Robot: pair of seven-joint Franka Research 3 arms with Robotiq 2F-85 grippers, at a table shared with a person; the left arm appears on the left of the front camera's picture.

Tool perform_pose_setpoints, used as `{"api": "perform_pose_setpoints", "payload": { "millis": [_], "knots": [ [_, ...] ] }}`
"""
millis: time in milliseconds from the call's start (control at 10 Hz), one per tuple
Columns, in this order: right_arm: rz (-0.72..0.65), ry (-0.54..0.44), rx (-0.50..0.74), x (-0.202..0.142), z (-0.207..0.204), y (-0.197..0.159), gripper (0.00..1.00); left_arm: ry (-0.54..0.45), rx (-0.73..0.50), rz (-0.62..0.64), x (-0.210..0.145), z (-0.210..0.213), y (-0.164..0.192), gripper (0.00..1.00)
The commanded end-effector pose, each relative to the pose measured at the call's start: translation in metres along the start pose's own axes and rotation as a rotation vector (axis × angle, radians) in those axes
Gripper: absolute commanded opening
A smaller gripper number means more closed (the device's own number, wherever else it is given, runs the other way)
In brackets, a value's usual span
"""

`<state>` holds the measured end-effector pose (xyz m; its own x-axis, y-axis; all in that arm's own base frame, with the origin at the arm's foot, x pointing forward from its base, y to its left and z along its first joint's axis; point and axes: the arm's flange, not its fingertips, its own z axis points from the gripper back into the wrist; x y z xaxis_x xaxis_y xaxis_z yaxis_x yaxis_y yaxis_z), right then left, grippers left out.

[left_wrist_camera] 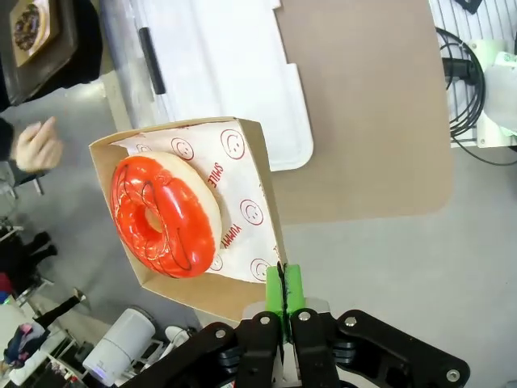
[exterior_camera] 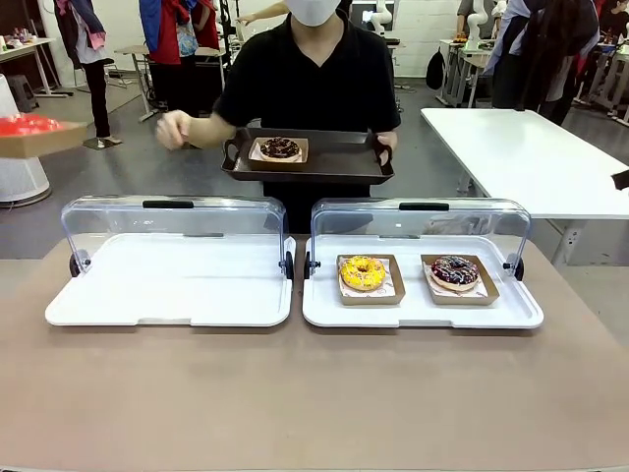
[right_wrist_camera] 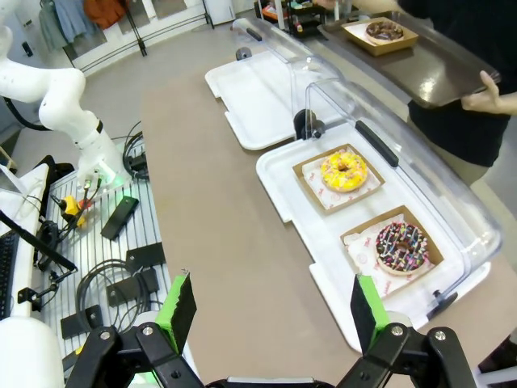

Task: Provide the desired donut to the person.
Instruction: Pick up and lift the Paper togo box containing the Donut pointed at by the person, then place the picked Paper togo box onto the Handle tray extended by the person.

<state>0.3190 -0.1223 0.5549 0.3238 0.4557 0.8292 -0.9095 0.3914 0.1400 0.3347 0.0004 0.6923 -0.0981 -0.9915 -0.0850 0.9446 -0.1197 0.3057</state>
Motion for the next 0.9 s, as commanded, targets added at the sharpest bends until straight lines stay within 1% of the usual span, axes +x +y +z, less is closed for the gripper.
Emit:
{"api": "perform_pose_setpoints", "payload": {
  "millis": [0,100,200,800],
  "knots": [
    [0.007,-0.02,0.006,0.001,0.0,-0.001,1.0,-0.035,-0.051,0.025,-0.003,-0.009,0.013,0.0],
    [0.007,-0.02,0.006,0.001,0.0,-0.001,1.0,-0.039,-0.059,0.017,-0.006,-0.018,0.006,0.0],
    [0.007,-0.02,0.006,0.001,0.0,-0.001,1.0,-0.006,-0.014,0.004,-0.002,-0.001,0.008,0.0],
    [0.007,-0.02,0.006,0.001,0.0,-0.001,1.0,-0.006,-0.014,0.004,-0.002,-0.001,0.008,0.0]
  ]
}}
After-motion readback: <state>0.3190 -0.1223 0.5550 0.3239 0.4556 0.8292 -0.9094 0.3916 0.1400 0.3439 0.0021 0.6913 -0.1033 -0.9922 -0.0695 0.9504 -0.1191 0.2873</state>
